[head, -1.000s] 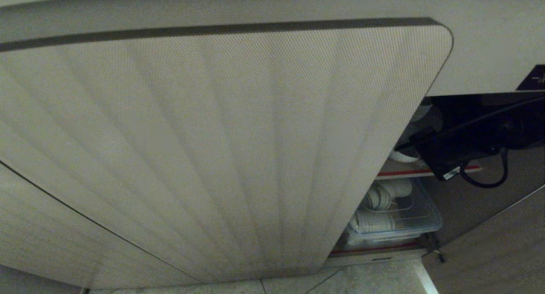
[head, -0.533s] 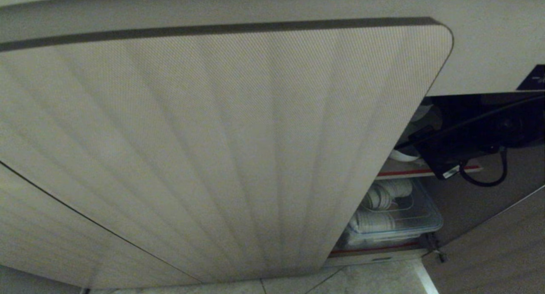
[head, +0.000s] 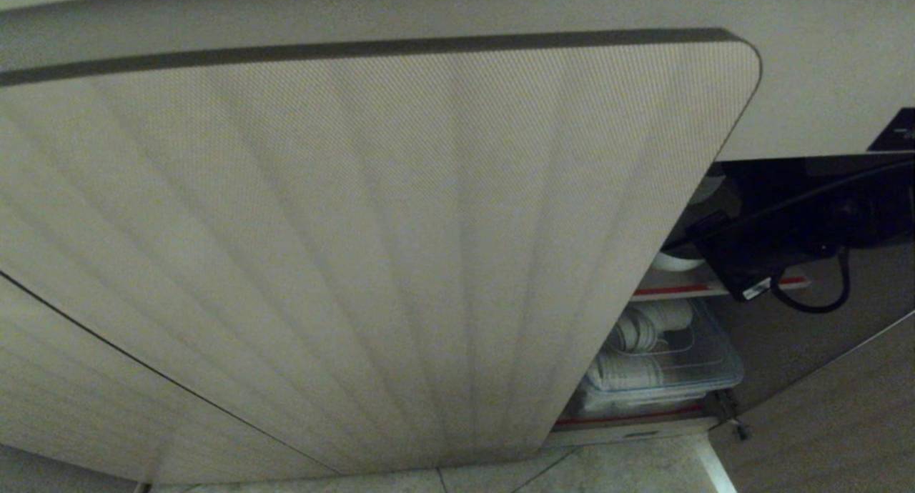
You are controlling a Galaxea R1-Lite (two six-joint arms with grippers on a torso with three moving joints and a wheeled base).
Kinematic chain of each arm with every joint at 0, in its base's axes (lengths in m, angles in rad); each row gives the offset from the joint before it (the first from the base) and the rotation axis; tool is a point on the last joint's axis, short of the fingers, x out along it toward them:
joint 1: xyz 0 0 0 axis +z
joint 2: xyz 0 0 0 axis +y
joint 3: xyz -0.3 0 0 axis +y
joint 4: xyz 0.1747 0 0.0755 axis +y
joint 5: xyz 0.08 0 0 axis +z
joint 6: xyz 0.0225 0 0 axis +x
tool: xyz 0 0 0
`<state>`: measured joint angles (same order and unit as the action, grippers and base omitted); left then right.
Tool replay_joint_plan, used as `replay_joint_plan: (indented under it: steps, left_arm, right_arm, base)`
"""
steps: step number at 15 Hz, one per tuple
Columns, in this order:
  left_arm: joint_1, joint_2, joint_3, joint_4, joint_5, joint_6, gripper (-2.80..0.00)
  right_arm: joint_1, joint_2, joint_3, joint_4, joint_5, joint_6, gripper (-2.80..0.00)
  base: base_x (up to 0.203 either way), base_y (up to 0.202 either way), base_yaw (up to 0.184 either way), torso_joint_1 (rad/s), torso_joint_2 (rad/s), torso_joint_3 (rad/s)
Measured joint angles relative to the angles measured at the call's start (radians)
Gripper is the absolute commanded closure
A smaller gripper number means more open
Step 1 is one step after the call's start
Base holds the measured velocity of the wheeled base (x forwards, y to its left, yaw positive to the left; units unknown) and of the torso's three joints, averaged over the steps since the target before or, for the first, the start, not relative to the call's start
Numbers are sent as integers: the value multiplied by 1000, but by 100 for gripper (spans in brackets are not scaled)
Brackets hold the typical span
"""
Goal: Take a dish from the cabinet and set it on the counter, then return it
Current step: Put it back into the cabinet
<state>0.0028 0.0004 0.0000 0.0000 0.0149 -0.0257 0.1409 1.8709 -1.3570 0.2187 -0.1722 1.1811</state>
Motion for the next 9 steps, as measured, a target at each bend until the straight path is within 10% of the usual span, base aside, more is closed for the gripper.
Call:
replay_joint_plan:
  steps: [9]
  left_arm:
    - [0, 0, 0, 0, 0, 0, 0]
  right_arm:
    - [0, 1, -9, -14, -6, 12, -280]
  base:
    - [0, 0, 0, 0, 0, 0]
